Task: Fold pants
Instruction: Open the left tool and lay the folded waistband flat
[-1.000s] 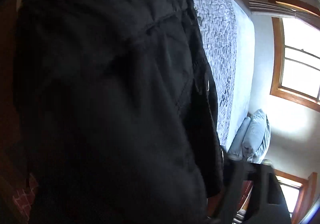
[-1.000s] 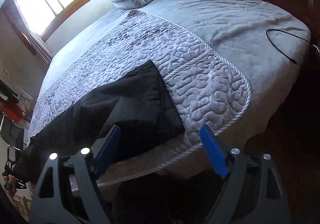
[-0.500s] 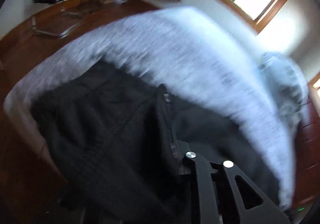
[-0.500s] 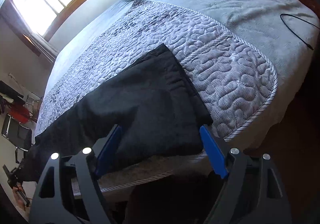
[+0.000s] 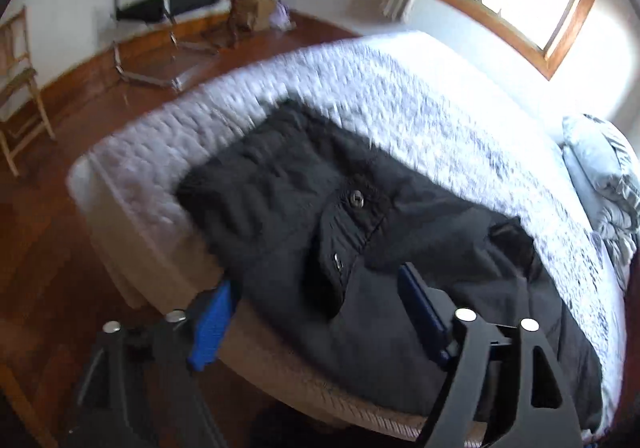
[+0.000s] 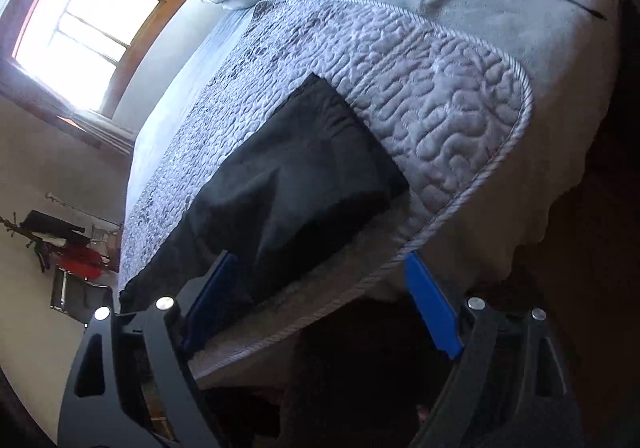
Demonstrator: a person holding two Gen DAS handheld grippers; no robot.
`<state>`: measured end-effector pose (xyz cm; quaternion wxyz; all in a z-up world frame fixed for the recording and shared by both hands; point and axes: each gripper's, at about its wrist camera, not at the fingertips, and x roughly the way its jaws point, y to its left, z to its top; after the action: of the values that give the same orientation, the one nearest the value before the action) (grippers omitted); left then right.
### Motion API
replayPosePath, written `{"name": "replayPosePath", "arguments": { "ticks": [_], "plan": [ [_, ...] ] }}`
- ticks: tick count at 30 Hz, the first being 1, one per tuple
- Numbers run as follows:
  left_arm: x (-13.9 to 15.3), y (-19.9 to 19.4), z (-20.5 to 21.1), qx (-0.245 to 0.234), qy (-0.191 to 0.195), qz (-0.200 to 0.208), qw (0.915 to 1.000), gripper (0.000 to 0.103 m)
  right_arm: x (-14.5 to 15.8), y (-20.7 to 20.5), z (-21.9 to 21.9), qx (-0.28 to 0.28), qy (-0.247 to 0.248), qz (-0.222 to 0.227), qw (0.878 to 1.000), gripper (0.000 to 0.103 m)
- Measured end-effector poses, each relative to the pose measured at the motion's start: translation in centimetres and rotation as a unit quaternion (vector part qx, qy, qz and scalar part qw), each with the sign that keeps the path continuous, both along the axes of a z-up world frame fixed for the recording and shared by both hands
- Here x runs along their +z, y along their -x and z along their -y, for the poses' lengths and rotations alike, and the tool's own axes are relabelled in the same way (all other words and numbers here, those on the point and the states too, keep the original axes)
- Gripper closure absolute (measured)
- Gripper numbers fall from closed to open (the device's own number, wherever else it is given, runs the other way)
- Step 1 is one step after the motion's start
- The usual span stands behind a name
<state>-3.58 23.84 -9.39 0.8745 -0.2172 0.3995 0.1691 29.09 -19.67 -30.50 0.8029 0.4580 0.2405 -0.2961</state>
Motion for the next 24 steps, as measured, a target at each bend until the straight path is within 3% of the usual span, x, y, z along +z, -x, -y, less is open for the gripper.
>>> {"name": "replayPosePath", "arguments": {
  "ticks": [3,6,10,11,13,16,18,20,22,24],
  "plan": [
    [3.2,2.1,1.3,0.028,-0.062,0.057,0.9961,0.014,-1.6,-0.9,1.1,-0.019,-0.030,0.024,0.999,0.022],
    [5.9,2.2,3.2,-0.004,-0.067,0.097,0.9930,0.011,-2.4,-1.8,3.1,-0.040,-0.055,0.040,0.997,0.034],
    [4.8,-0.5,6.2,-0.063,-0.050,0.068,0.9944,0.010,-1.3,-4.0,5.2,-0.019,-0.031,0.007,0.999,0.086],
    [4.1,-1.2,6.8,-0.071,-0.054,0.055,0.9945,0.010,-0.5,-4.9,5.3,-0.012,-0.015,-0.012,1.000,0.092],
    [1.7,-3.1,7.8,-0.090,-0.055,0.010,0.9944,0.010,1.9,-6.7,5.2,0.005,0.025,-0.026,0.999,0.095],
    [-2.5,-4.4,7.0,-0.076,-0.029,-0.052,0.9953,0.010,6.0,-7.5,4.1,0.038,0.090,0.022,0.995,0.095],
    [-4.4,-4.8,6.1,-0.056,-0.014,-0.083,0.9948,0.010,6.8,-7.0,3.9,0.043,0.097,0.033,0.994,0.095],
    [-5.6,-4.9,5.8,-0.047,-0.018,-0.092,0.9945,0.010,5.3,-6.4,4.5,0.030,0.074,0.000,0.997,0.095],
    [-5.8,-5.0,5.9,-0.048,-0.034,-0.094,0.9939,0.008,1.8,-5.9,5.6,0.018,0.030,-0.048,0.998,0.094],
    [-6.0,-5.3,6.4,-0.053,-0.055,-0.106,0.9914,0.008,-1.0,-5.4,5.8,0.018,0.007,-0.069,0.997,0.089]
  ]
}}
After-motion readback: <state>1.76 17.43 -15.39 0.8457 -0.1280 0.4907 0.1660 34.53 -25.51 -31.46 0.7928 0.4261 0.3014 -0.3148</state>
